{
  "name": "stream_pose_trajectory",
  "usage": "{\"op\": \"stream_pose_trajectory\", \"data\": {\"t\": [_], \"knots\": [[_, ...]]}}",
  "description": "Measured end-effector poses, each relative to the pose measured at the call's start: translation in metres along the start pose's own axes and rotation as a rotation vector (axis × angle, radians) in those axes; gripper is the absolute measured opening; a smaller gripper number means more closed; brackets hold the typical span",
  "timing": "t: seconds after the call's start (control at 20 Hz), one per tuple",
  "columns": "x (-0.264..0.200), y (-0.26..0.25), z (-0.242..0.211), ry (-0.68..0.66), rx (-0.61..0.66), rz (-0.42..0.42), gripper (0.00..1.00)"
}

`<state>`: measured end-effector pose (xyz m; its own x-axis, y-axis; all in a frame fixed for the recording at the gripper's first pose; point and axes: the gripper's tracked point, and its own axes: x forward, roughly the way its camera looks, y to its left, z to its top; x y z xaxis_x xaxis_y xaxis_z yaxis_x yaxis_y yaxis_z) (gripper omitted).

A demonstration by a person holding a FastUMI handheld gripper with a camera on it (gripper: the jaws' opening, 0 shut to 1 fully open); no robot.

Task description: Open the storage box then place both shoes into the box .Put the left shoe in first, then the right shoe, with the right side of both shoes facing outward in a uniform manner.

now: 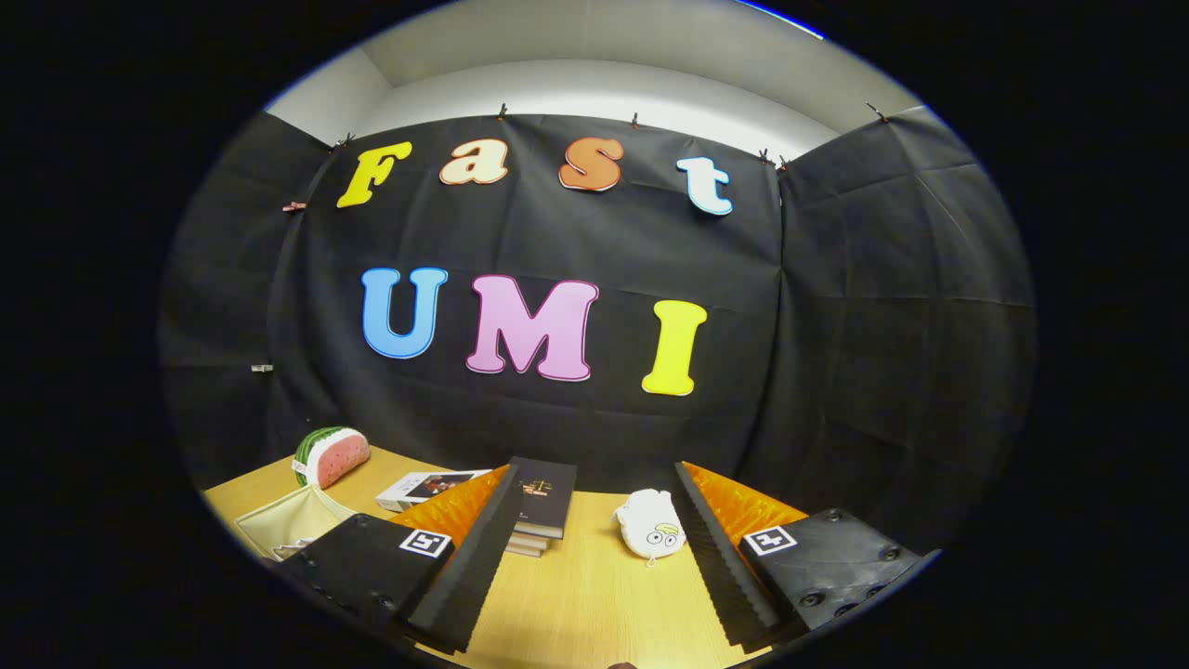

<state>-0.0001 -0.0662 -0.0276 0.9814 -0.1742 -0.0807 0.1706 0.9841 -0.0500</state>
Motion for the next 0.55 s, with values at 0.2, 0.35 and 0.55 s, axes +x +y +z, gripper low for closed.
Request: {"op": "stream_pose_trajectory", "data": {"t": [0.2,0.35,0.55], "knots": [[0.003,-0.005,-0.007,0.016,0.009,0.013,0.98],[0.005,-0.009,-0.01,0.024,0.012,0.017,0.98],[0.008,-0.012,-0.012,0.026,0.015,0.029,0.98]]}}
